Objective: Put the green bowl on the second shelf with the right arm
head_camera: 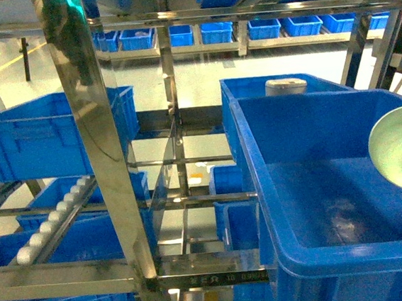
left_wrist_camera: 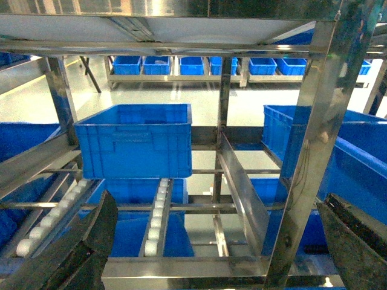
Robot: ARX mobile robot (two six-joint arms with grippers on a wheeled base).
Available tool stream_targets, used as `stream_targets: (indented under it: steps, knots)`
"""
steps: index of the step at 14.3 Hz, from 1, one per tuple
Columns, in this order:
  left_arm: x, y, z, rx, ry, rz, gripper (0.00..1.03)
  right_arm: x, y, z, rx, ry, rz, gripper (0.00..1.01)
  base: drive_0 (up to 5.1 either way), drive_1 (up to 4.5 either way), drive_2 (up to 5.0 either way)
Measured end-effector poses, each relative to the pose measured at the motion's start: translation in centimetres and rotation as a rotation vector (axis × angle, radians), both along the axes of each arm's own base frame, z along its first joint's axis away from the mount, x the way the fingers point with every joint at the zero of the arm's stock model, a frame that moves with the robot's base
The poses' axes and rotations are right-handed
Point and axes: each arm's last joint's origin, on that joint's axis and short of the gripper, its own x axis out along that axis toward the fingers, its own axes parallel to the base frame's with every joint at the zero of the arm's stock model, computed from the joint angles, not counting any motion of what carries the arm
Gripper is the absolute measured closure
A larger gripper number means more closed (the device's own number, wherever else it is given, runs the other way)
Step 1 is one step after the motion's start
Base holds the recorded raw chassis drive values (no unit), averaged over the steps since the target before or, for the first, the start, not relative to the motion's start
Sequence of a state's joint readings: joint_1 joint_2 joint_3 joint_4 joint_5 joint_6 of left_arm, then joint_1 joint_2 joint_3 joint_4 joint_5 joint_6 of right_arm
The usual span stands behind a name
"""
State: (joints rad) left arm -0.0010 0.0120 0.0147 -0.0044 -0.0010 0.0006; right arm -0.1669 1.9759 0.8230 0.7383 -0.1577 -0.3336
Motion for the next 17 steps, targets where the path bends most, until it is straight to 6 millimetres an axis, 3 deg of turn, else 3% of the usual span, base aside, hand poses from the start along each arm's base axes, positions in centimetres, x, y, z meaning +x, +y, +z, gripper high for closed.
stream_targets:
  steps: [2,4,6,9,14,17]
  knots:
    - [0.0,0.0,0.0,0.000,0.000,0.000,0.05,2.8,2.0,-0.5,0.012,0.038,0.060,0.99,0.0,0.00,0.0]
    - [0.0,0.0,0.0,0.000,0.000,0.000,0.05,3.1,4.2,-0.8,0.027,0.066,0.140,0.99,0.0,0.00,0.0]
    - [0.0,0.0,0.0,0.000,0.000,0.000,0.05,3.1,4.3,-0.7,0.014,0.039,0.116,0.99,0.0,0.00,0.0]
    - [0.0,0.0,0.0,0.000,0.000,0.000,0.05,2.1,3.3,-2.2,0.015,0.090,0.069,0.66,0.0,0.00,0.0]
    - [0.0,0.0,0.0,0.000,0.000,0.000,0.05,0.2,4.0,-1.3,-0.021,-0.003,0.111,0.04,0.0,0.00,0.0]
    - [0.0,0.0,0.0,0.000,0.000,0.000,0.05,-3.6,4.3,0.7,-0.050,-0.141,0.121,0.03,0.0,0.00,0.0]
